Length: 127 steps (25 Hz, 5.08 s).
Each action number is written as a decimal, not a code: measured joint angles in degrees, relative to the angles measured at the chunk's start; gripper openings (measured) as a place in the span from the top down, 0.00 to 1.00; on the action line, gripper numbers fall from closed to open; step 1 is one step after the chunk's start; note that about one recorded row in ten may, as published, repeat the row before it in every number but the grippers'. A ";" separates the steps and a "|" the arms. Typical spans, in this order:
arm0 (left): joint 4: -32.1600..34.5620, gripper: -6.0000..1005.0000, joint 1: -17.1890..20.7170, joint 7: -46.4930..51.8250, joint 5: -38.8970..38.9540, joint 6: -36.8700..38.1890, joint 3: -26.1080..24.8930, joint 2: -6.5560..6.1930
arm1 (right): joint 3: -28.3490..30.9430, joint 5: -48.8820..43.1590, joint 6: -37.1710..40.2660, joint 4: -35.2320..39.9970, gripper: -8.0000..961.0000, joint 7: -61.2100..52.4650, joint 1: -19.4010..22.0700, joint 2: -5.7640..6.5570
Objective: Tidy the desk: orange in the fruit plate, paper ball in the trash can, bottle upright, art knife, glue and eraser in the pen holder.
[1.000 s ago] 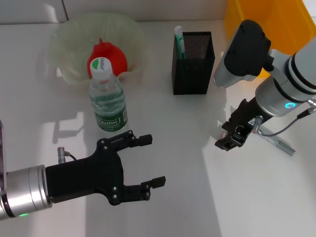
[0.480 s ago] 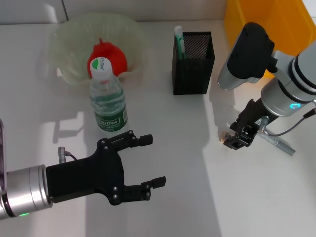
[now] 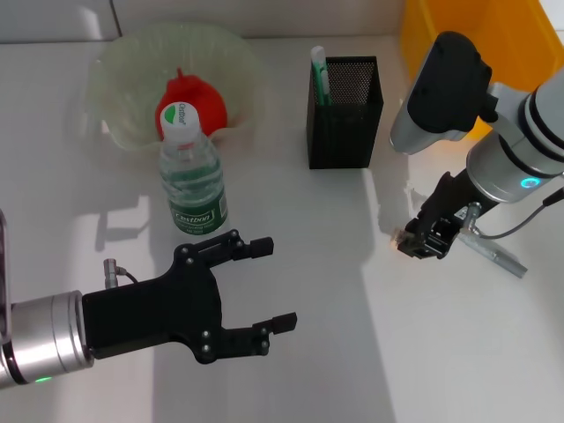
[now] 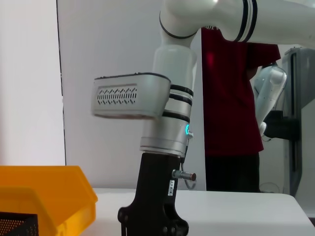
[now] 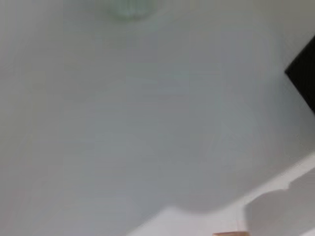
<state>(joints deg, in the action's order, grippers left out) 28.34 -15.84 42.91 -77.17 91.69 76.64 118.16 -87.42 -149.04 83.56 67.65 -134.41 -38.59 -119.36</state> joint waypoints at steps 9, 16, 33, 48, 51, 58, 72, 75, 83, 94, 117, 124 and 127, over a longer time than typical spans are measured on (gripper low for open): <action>0.49 0.17 -0.06 0.16 0.00 0.43 -0.02 -0.10 | 10.39 10.38 1.36 17.08 0.74 -0.24 4.55 -0.02; 0.49 0.17 -0.16 0.17 0.00 0.30 0.08 0.04 | 11.33 11.82 -11.56 17.68 0.74 -1.50 5.70 -0.08; 0.25 0.17 -0.15 0.16 0.00 0.39 -0.14 -0.04 | 11.51 9.36 -21.84 0.89 0.74 -1.21 -1.58 0.16; 0.19 0.17 -0.01 0.16 0.00 0.50 -0.04 -0.04 | 13.31 2.66 -5.40 14.49 0.31 -12.77 0.60 0.22; 0.16 0.17 -0.06 0.16 0.00 0.51 -0.04 -0.03 | 13.57 -1.16 -0.09 18.23 0.23 -17.04 1.52 0.19; 0.36 0.17 -0.28 0.16 0.00 0.40 0.08 0.03 | 13.74 -5.25 12.61 18.39 0.16 -20.23 2.38 0.27; 0.05 0.17 -0.33 0.16 -0.09 0.45 0.07 -0.02 | 13.05 -7.59 9.89 6.92 0.13 -18.25 1.64 0.26; 0.00 0.17 -0.33 0.16 -0.09 0.42 0.08 -0.03 | 13.07 -8.00 8.42 5.01 0.15 -16.49 1.26 0.26; -0.04 0.17 -0.33 0.16 -0.09 0.44 0.09 -0.04 | 12.59 -8.02 6.75 3.25 0.25 -11.42 1.19 0.11; -0.04 0.17 -0.33 0.16 -0.09 0.46 0.09 -0.03 | 8.47 -9.39 2.89 -1.02 0.46 -10.77 0.36 0.06; 0.02 0.17 0.01 0.16 -0.09 0.51 0.08 -0.03 | 9.13 -8.54 -0.18 -6.61 0.80 -10.37 -1.50 0.09; 0.17 0.17 0.10 0.16 -0.08 0.52 0.08 -0.03 | 10.76 -0.66 3.04 7.89 0.84 -8.97 3.41 0.24; 0.20 0.17 0.11 0.16 -0.08 0.52 0.08 -0.03 | 11.66 6.23 3.29 19.51 0.85 -6.67 8.10 0.13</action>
<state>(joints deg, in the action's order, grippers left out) 28.54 -15.73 43.07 -77.25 92.21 76.73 118.13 -75.76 -142.82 86.85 87.16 -141.08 -30.48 -119.23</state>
